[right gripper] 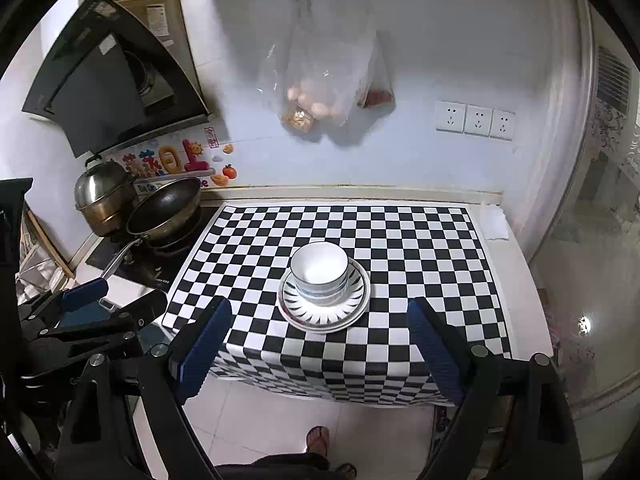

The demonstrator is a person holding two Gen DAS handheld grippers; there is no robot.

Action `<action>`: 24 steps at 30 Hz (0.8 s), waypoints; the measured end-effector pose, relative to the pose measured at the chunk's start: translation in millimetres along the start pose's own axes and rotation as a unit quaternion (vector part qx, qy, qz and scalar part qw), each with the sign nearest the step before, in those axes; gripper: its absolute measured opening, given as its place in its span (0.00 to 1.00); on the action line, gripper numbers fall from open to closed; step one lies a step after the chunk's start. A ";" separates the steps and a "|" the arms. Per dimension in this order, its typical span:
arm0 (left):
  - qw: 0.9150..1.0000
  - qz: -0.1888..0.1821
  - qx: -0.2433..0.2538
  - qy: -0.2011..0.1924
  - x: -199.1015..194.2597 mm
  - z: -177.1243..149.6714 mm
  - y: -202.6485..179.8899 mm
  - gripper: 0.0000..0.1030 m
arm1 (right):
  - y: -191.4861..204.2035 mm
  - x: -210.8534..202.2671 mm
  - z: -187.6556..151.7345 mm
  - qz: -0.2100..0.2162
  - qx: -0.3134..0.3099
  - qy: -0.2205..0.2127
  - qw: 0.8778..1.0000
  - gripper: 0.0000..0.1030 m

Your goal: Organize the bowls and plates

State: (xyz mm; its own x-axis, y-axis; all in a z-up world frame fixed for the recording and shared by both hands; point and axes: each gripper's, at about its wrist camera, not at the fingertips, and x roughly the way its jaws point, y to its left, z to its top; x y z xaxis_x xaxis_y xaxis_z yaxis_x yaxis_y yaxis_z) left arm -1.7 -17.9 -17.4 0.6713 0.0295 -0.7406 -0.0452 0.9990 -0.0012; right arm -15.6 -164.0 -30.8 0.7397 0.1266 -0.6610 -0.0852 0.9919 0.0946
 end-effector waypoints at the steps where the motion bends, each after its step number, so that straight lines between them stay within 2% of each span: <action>1: 1.000 0.001 -0.001 -0.002 -4.0 -2.9 0.3 0.83 | 1.0 -6.1 -2.6 -0.001 -0.001 -0.002 1.000 0.89; 10: 1.000 0.010 -0.003 -0.023 -41.5 -27.8 2.5 0.83 | 5.5 -49.4 -25.5 -0.012 -0.005 -0.025 1.000 0.90; 24: 0.999 0.014 -0.018 -0.037 -52.0 -33.8 10.5 0.83 | 5.8 -60.9 -26.0 -0.017 -0.011 -0.033 0.999 0.90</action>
State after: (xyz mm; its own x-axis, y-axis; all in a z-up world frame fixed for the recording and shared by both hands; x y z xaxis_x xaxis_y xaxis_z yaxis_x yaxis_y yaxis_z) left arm -62.2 -10.1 -1.6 0.7220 0.0619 -0.6891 -0.0915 0.9958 -0.0064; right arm -78.5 -165.5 -9.4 0.7849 0.0930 -0.6127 -0.0734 0.9957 0.0571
